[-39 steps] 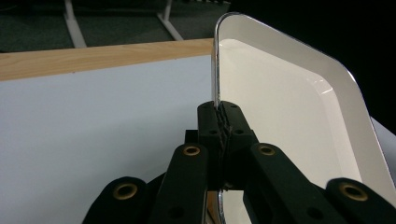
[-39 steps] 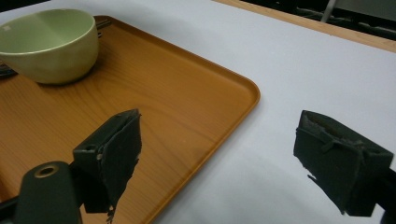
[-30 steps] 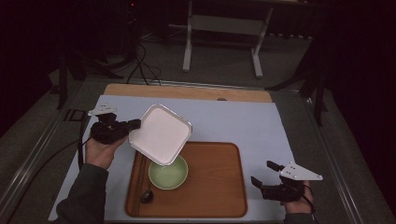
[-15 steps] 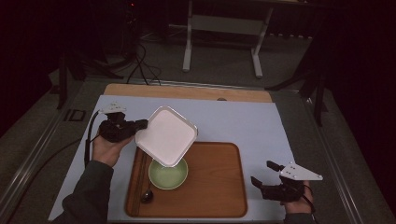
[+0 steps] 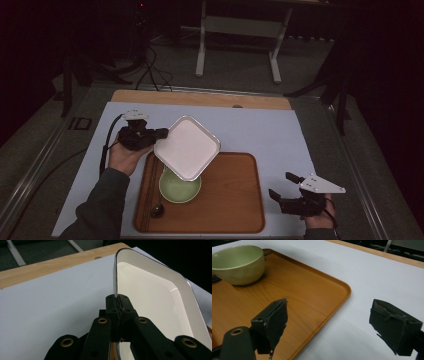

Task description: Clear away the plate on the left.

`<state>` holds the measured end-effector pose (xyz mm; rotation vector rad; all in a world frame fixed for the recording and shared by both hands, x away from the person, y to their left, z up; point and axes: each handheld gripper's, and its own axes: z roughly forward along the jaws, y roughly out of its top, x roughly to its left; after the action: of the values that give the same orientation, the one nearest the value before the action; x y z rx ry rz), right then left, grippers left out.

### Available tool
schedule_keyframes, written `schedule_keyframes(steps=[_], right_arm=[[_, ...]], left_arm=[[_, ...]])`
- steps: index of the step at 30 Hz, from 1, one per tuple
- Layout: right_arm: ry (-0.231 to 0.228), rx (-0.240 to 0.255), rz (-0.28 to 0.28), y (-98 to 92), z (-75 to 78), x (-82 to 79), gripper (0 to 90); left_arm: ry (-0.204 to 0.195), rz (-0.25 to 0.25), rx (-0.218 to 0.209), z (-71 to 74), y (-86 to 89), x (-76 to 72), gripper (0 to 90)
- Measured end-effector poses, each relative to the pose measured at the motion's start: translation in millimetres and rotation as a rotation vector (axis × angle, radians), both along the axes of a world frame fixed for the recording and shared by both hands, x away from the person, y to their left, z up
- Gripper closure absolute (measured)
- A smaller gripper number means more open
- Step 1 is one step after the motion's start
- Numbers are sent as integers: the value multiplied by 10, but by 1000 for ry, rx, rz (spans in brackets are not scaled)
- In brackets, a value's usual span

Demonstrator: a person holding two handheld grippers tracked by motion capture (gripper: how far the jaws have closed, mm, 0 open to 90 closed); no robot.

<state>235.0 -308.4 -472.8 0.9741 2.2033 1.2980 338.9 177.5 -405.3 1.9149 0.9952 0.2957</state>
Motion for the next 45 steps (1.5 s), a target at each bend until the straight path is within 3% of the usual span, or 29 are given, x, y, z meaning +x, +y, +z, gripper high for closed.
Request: schedule_keyframes(steps=[45], right_arm=[[2, 6, 3, -2, -7, 19, 146]], left_arm=[[51, -197, 141, -226, -807, 284, 895]])
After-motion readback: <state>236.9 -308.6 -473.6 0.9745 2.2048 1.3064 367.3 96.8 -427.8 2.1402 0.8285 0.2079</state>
